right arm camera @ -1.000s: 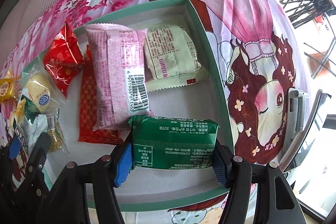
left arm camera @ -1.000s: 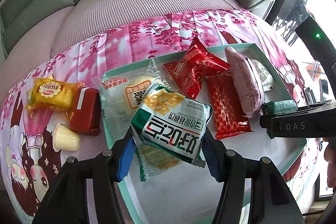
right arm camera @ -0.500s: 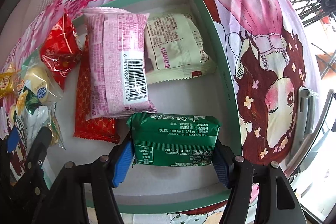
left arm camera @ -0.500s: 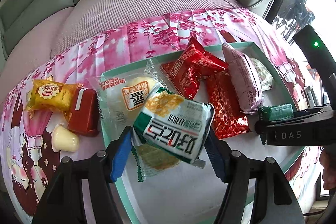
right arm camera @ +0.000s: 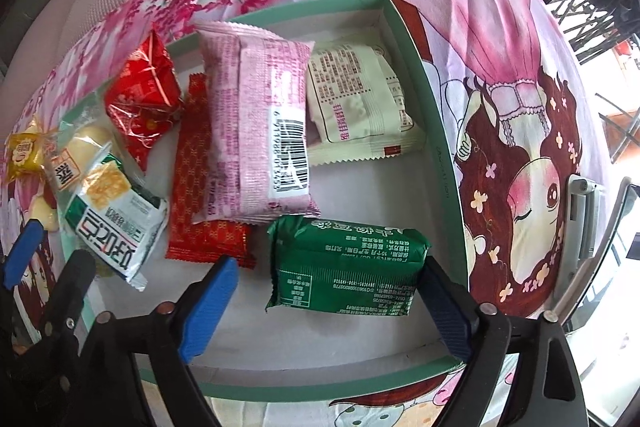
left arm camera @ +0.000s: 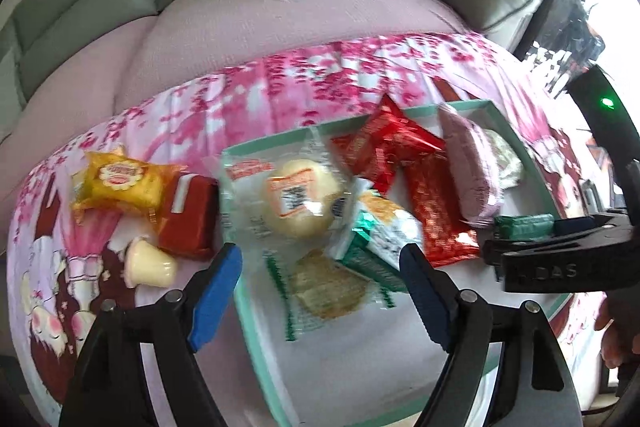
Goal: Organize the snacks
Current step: 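Open both tools to drop the biscuit and green packets into the tray, then move both open tools back to the remaining snacks beside the tray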
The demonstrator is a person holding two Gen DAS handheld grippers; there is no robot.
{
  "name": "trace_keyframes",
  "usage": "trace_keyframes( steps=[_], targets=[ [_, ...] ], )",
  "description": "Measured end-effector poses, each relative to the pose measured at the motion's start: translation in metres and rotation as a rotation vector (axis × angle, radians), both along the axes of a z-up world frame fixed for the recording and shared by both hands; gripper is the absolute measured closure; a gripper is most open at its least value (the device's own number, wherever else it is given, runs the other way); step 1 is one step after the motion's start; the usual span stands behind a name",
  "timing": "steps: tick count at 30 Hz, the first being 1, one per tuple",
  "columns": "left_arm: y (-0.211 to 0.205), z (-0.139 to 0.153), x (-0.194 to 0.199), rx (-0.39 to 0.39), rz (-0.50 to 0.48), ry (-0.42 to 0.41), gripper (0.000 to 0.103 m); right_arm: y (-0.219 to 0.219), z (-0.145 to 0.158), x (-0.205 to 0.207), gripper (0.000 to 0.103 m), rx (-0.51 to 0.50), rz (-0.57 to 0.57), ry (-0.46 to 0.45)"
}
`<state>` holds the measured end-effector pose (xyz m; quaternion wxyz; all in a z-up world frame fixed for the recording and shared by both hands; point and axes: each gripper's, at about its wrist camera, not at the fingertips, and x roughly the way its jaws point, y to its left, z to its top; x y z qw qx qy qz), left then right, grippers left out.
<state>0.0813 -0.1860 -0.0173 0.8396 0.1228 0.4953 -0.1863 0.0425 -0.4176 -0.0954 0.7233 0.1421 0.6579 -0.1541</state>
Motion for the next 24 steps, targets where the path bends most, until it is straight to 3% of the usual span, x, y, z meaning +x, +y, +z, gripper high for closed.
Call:
trace_keyframes(
  steps=[3,5,7,18,24],
  targets=[
    [0.016,0.000,0.008,0.005,0.054,0.004,0.020,0.004,0.008,-0.002,0.006,-0.018,-0.006,-0.015],
    [0.028,-0.001,0.013,0.002,0.085,0.011,0.009,0.006,0.012,-0.002,0.004,-0.024,-0.012,-0.025],
    [0.041,-0.001,0.019,0.008,0.125,0.012,0.009,0.011,0.020,0.000,0.000,-0.025,-0.018,-0.029],
    [0.125,0.004,0.048,0.008,0.327,-0.006,0.009,0.046,0.060,0.025,0.000,-0.063,-0.018,-0.041],
    [0.165,0.001,0.057,0.053,0.416,-0.014,0.009,0.084,0.081,0.051,0.000,-0.078,-0.004,-0.057]
  ],
)
